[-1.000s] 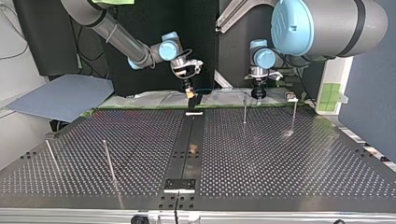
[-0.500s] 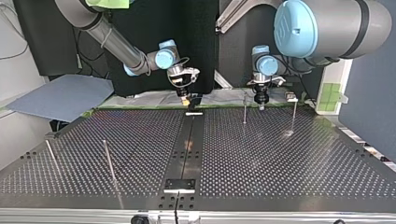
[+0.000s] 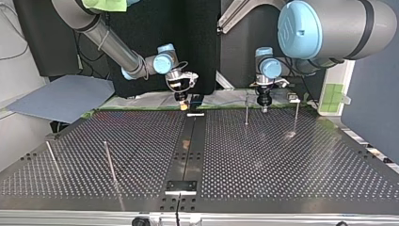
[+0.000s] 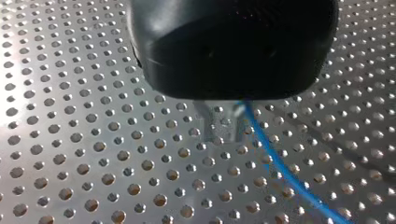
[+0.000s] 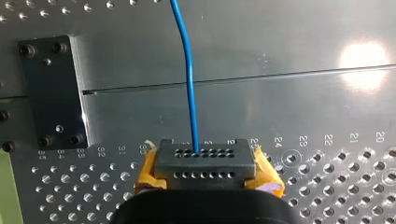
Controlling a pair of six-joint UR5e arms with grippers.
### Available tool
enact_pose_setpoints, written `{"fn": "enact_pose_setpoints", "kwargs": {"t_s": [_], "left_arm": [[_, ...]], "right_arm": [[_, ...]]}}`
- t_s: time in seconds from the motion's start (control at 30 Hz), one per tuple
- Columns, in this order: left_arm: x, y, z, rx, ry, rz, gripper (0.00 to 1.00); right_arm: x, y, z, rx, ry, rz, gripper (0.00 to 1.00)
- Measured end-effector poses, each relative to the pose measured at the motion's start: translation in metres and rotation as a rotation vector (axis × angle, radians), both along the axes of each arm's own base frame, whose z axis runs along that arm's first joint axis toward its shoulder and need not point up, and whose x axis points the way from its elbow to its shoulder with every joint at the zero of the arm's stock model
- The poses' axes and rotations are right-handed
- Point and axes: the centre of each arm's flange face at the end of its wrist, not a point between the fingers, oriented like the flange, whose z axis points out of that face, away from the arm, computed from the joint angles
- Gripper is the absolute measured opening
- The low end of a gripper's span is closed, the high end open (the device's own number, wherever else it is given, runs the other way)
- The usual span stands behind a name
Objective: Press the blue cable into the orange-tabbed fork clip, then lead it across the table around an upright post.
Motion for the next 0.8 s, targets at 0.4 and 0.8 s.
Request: {"fn": "enact_pose_setpoints", "kwargs": {"t_s": [0.4,0.8], "left_arm": [[-0.009,0.004,-0.008,0.083,0.105,-0.008,1.00],[-0.023,-0.001,-0.011,0.074,0.197,-0.090,1.00]], "right_arm": [[0.000,0.001,-0.001,0.006,0.005,0.003,0.00],[-0.001,0.002,-0.002,0.012,0.009,0.004,0.00]]}}
